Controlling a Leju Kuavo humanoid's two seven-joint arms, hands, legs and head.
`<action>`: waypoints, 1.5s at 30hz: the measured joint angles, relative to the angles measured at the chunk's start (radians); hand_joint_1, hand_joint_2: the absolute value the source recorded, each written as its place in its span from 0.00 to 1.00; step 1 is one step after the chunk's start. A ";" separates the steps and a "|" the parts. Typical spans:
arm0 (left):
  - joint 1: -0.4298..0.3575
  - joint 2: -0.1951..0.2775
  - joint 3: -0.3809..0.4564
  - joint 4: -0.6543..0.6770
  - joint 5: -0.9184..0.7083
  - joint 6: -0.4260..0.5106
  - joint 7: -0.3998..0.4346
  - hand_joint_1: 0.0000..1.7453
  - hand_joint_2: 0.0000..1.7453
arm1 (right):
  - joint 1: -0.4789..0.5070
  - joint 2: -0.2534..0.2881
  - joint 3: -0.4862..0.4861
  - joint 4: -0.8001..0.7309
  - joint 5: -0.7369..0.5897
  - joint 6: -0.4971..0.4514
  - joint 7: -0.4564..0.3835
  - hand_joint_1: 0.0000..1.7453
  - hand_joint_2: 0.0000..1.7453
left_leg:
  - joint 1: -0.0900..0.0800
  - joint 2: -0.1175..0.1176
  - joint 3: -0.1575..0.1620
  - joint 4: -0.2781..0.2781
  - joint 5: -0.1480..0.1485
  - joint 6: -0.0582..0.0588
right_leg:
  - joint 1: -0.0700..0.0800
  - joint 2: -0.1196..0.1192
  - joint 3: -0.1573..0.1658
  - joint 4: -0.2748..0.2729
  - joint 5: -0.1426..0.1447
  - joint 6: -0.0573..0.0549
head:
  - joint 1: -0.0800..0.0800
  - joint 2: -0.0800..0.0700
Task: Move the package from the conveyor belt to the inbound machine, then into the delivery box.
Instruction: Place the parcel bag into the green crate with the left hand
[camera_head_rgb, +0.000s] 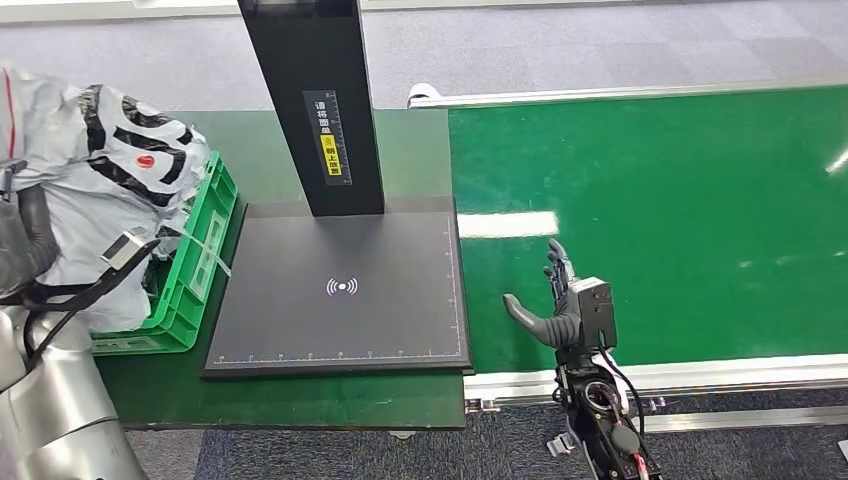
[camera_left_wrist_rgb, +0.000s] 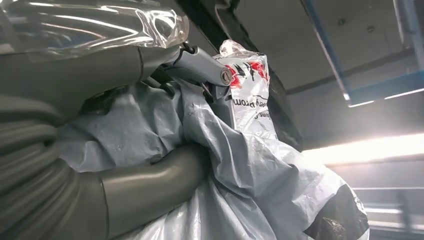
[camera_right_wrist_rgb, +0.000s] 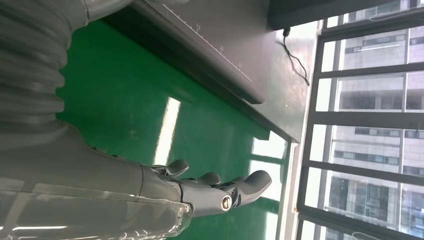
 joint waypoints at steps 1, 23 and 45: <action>-0.002 0.001 0.012 -0.006 -0.023 0.000 0.011 1.00 1.00 | 0.000 0.000 0.001 0.000 0.002 0.000 0.000 0.00 1.00 | 0.000 0.000 0.000 0.000 0.000 0.000 | 0.000 0.000 0.000 0.000 0.000 0.000 | 0.000 0.000; -0.333 0.345 -0.622 1.002 -0.078 -0.352 1.022 1.00 1.00 | 0.008 -0.001 -0.006 -0.023 0.083 0.072 0.050 0.00 1.00 | 0.000 0.002 -0.002 0.000 0.004 0.000 | 0.000 0.002 -0.003 0.000 0.006 -0.001 | 0.000 0.000; -0.479 0.377 -0.723 1.181 -0.079 -0.584 1.040 1.00 1.00 | 0.012 0.000 -0.014 -0.032 0.096 0.091 0.060 0.00 1.00 | 0.000 0.002 -0.002 0.000 0.004 0.000 | 0.000 0.002 -0.002 0.000 0.005 -0.001 | 0.000 0.000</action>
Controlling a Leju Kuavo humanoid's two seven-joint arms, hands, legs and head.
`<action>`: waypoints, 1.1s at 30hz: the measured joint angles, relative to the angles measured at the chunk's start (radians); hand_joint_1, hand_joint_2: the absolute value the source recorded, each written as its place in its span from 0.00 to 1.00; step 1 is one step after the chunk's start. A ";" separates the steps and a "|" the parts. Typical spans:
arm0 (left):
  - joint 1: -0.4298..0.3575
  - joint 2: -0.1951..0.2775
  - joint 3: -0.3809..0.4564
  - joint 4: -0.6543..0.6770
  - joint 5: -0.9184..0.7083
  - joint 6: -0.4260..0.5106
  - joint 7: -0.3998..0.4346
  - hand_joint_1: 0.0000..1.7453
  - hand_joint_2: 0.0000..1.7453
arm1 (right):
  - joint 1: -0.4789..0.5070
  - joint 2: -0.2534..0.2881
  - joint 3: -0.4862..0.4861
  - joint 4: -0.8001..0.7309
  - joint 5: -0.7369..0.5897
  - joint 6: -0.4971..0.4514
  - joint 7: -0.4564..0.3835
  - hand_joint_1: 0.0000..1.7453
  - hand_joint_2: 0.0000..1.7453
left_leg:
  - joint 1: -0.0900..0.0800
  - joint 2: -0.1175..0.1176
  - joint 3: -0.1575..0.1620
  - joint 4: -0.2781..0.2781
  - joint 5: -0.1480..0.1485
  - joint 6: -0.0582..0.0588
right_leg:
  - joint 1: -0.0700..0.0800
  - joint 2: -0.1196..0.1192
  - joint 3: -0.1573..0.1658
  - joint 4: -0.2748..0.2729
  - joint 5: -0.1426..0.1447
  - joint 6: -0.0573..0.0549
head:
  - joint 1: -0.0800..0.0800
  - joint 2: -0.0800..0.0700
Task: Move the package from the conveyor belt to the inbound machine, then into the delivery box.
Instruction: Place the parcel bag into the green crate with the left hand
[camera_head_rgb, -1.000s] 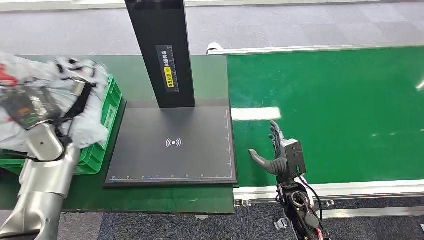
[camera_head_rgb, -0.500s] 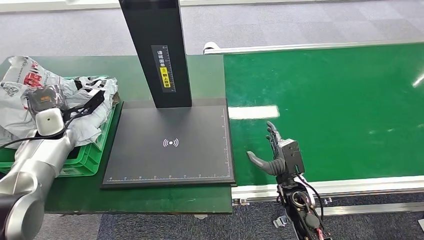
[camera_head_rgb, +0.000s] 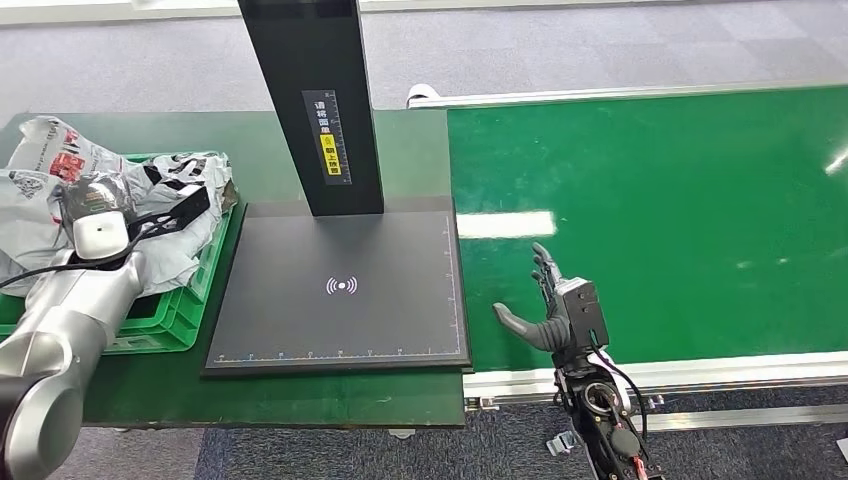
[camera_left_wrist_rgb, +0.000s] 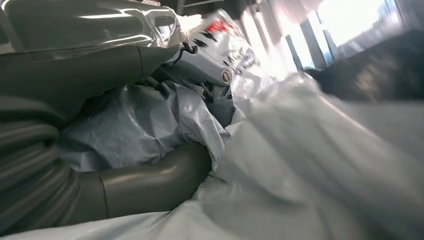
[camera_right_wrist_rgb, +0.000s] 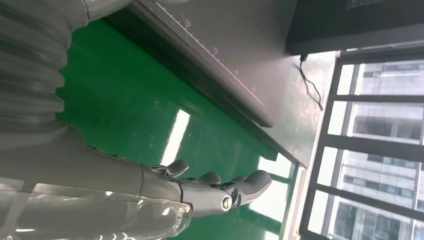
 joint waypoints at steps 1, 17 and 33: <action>-0.007 0.002 -0.006 0.006 0.000 -0.038 0.001 1.00 1.00 | 0.000 0.000 0.000 0.000 0.001 0.003 0.001 0.00 1.00 | 0.000 0.000 0.000 0.000 0.000 0.000 | 0.000 0.000 0.000 0.000 0.000 0.000 | 0.000 0.000; -0.010 0.045 0.005 0.057 0.061 -0.020 0.126 0.00 0.50 | 0.000 0.001 0.000 -0.012 0.002 0.009 0.020 0.00 1.00 | 0.000 0.001 0.000 0.000 0.000 0.000 | 0.000 0.001 0.001 0.000 0.000 0.000 | 0.000 0.000; 0.071 0.054 0.285 0.049 0.269 0.508 -0.153 0.00 0.00 | -0.006 0.017 0.009 -0.014 0.013 0.010 0.046 0.00 1.00 | 0.000 0.002 0.001 0.000 0.000 0.000 | 0.000 0.002 0.000 0.000 0.000 0.000 | 0.000 0.000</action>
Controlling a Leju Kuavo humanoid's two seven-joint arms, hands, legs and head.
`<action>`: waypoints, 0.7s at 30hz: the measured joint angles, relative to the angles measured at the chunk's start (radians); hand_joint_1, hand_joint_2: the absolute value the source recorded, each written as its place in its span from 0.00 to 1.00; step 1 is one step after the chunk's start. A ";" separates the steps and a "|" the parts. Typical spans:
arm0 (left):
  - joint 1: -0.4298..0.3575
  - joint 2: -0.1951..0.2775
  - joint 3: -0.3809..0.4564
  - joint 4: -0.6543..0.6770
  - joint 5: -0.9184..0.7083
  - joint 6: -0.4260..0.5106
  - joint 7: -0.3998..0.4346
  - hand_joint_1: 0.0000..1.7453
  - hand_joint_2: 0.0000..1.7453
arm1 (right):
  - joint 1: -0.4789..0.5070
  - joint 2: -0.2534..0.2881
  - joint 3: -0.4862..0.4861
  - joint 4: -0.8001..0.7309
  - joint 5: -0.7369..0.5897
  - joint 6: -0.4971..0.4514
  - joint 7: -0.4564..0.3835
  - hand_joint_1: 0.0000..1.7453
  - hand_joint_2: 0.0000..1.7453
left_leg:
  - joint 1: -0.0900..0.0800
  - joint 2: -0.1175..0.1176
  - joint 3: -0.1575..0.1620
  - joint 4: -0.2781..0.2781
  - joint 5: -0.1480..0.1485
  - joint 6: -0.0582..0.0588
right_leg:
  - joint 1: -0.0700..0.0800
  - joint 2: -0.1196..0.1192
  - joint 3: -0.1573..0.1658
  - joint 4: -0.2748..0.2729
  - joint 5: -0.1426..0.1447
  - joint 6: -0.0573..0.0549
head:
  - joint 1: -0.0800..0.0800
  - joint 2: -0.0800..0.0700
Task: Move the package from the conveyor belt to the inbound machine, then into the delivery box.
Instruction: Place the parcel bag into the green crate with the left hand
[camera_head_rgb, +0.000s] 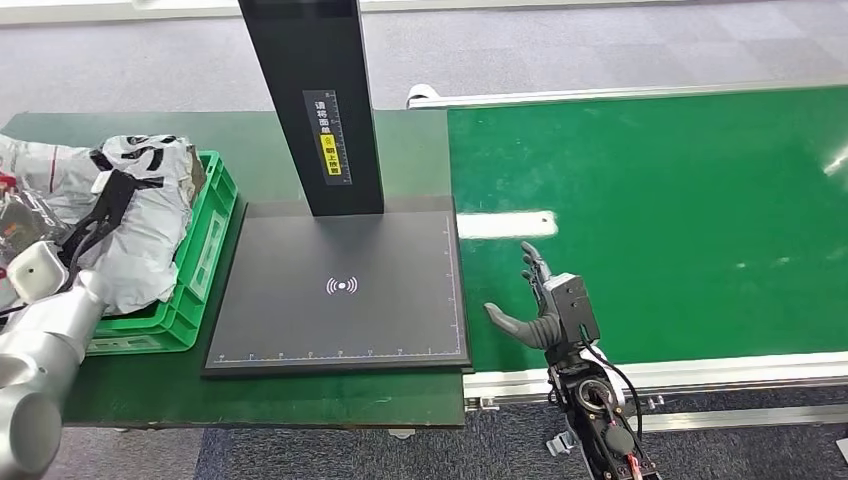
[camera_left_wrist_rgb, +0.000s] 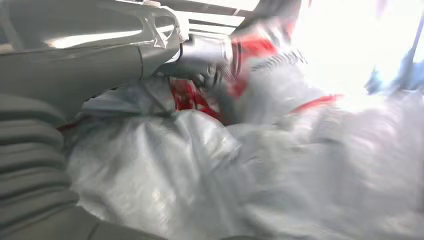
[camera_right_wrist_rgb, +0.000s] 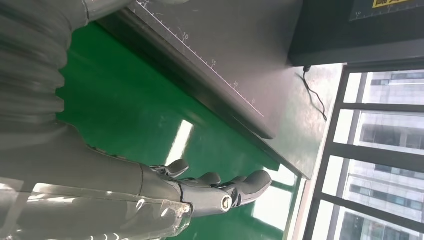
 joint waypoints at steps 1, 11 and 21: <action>0.007 -0.002 0.005 -0.008 -0.005 0.040 -0.044 0.00 0.00 | 0.000 0.000 0.000 0.000 -0.004 -0.004 -0.001 0.00 1.00 | 0.000 0.000 0.000 0.000 0.000 0.000 | 0.000 0.000 0.000 0.000 0.000 0.000 | 0.000 0.000; 0.077 -0.047 0.060 -0.246 -0.227 0.077 -0.210 0.00 0.00 | 0.003 -0.001 0.009 0.001 -0.039 -0.031 -0.034 0.00 1.00 | 0.000 -0.001 -0.001 0.000 0.000 0.000 | 0.000 0.000 -0.001 0.000 0.000 0.000 | 0.000 0.000; 0.111 -0.144 0.069 -0.419 -0.136 0.077 -0.417 0.00 0.00 | -0.004 -0.006 0.021 0.015 -0.066 -0.034 -0.061 0.00 1.00 | 0.000 -0.001 -0.001 0.000 0.000 0.000 | -0.001 -0.002 0.000 0.000 0.000 0.000 | 0.000 0.000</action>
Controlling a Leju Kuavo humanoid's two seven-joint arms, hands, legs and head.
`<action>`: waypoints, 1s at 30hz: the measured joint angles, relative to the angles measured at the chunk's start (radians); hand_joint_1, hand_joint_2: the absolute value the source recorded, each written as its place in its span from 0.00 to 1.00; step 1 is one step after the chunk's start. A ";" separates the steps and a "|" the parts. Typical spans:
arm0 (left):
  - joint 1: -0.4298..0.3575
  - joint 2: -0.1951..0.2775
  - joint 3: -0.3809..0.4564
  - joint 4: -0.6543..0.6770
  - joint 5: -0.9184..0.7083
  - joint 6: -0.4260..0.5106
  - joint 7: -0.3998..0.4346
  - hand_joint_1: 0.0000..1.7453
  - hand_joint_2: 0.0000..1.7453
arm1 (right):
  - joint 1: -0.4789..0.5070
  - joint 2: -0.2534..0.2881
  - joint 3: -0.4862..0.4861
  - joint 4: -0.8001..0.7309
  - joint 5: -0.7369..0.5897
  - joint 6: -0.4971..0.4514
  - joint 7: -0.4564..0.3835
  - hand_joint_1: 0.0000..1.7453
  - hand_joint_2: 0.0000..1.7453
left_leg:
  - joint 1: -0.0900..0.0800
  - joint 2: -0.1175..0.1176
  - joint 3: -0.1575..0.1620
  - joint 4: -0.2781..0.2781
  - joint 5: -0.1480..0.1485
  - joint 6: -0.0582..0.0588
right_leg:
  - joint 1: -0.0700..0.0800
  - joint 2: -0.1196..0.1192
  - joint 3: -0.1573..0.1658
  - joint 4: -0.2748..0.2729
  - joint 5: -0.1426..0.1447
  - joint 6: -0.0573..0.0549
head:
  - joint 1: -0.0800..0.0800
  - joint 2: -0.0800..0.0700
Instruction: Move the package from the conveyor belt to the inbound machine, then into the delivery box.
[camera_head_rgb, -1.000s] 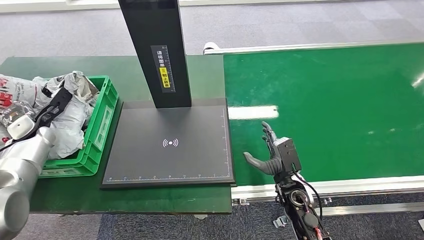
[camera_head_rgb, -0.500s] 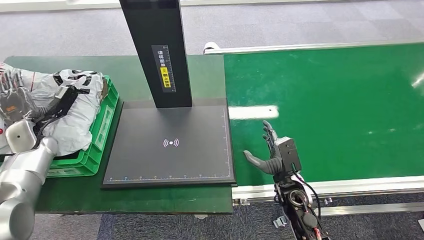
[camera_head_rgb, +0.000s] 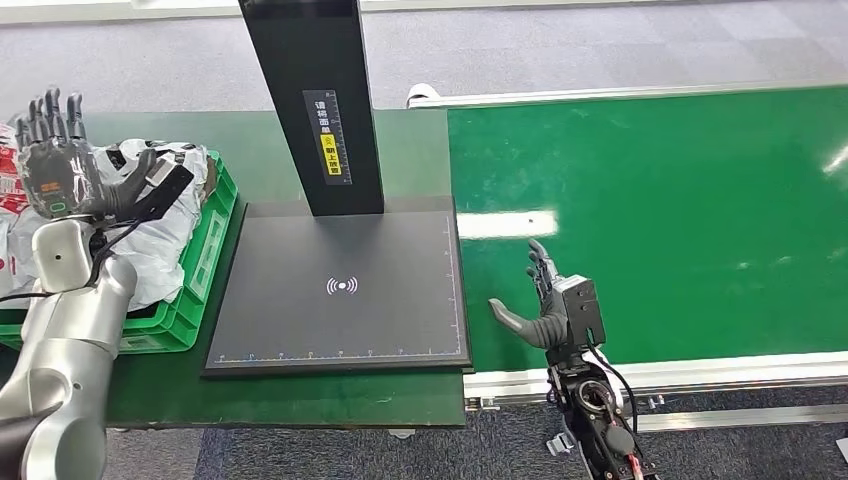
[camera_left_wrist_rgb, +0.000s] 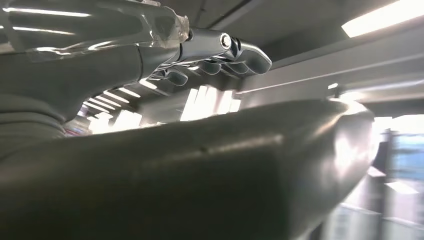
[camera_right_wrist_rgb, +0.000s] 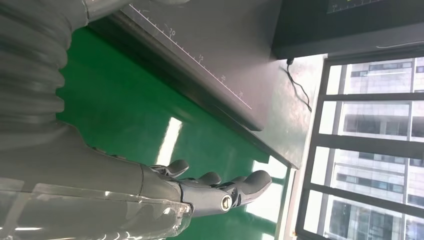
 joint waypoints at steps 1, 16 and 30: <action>0.005 -0.017 0.021 -0.023 0.029 0.000 -0.060 0.00 0.00 | -0.002 -0.001 0.001 0.003 -0.002 0.002 -0.003 0.00 1.00 | 0.000 0.000 0.000 0.000 0.000 0.000 | 0.000 0.000 0.000 0.000 0.000 0.000 | 0.000 0.000; 0.043 -0.156 0.170 -0.127 0.528 -0.001 -0.463 0.00 0.00 | -0.022 -0.009 0.008 0.033 -0.053 0.037 -0.048 0.00 1.00 | -0.001 -0.001 0.000 0.000 0.000 0.000 | -0.001 0.000 0.000 0.000 0.000 0.000 | 0.000 0.000; 0.462 -0.201 -0.385 -0.582 1.472 -0.740 -0.497 0.00 1.00 | -0.031 -0.012 0.005 -0.024 -0.076 0.161 -0.177 0.00 1.00 | -0.001 0.000 -0.002 0.000 -0.001 0.000 | -0.001 -0.001 -0.002 -0.001 0.000 0.001 | 0.000 0.000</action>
